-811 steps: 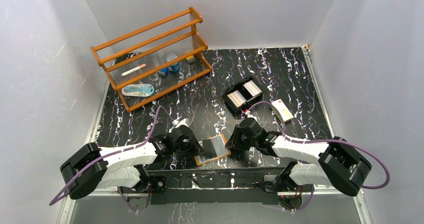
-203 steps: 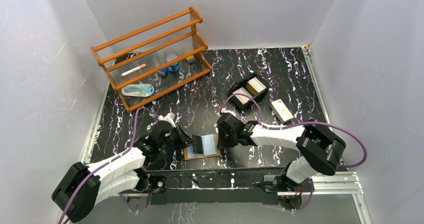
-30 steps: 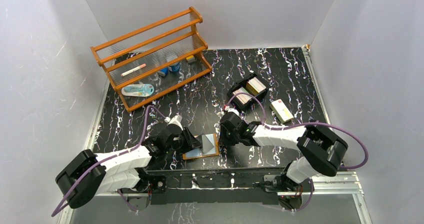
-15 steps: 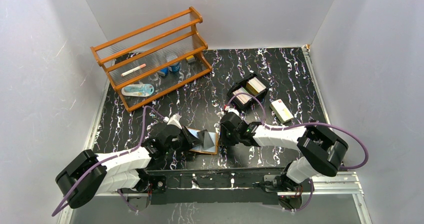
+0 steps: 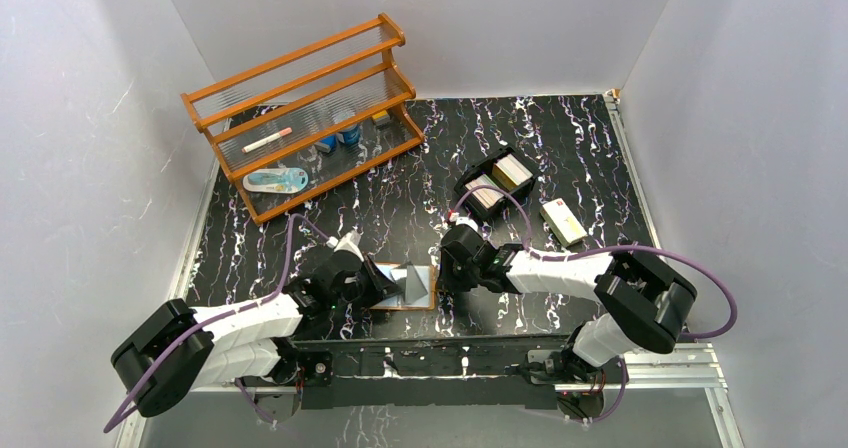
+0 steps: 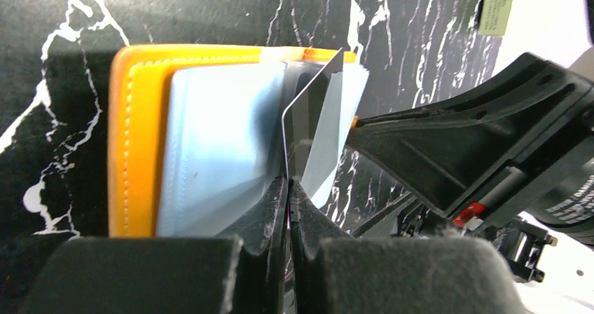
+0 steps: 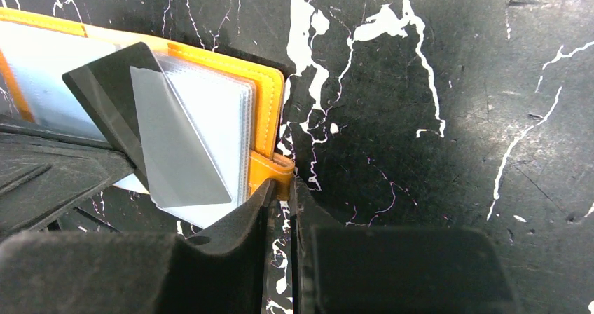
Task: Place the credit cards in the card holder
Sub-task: Insert the credit card into the card holder.
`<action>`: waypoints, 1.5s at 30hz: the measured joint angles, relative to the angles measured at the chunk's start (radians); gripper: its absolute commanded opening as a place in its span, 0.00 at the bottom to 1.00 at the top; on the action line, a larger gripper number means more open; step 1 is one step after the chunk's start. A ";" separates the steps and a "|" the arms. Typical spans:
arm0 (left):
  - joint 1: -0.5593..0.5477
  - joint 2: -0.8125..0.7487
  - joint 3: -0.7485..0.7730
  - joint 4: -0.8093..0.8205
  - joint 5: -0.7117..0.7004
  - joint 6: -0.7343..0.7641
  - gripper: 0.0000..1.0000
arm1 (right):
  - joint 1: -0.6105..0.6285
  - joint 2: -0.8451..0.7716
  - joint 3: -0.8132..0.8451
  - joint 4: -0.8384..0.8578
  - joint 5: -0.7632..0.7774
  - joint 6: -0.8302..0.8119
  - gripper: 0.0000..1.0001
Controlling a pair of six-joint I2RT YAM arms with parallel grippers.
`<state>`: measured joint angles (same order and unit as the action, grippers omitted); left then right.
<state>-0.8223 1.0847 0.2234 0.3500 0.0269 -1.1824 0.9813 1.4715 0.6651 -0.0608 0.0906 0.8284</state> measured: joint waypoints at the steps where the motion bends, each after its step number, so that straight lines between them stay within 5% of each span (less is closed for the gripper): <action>1: 0.000 0.000 0.000 -0.013 0.007 0.005 0.00 | 0.000 0.000 0.000 0.001 0.000 -0.002 0.20; 10: 0.008 0.024 0.103 -0.183 0.050 0.110 0.00 | 0.000 -0.005 -0.002 -0.001 0.000 -0.016 0.20; 45: 0.126 0.113 0.234 -0.353 0.256 0.335 0.00 | 0.000 -0.024 -0.008 -0.014 0.000 -0.024 0.20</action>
<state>-0.6960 1.1980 0.4576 -0.0032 0.2829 -0.8471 0.9817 1.4479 0.6567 -0.0753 0.0902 0.8043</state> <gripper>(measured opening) 0.007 0.199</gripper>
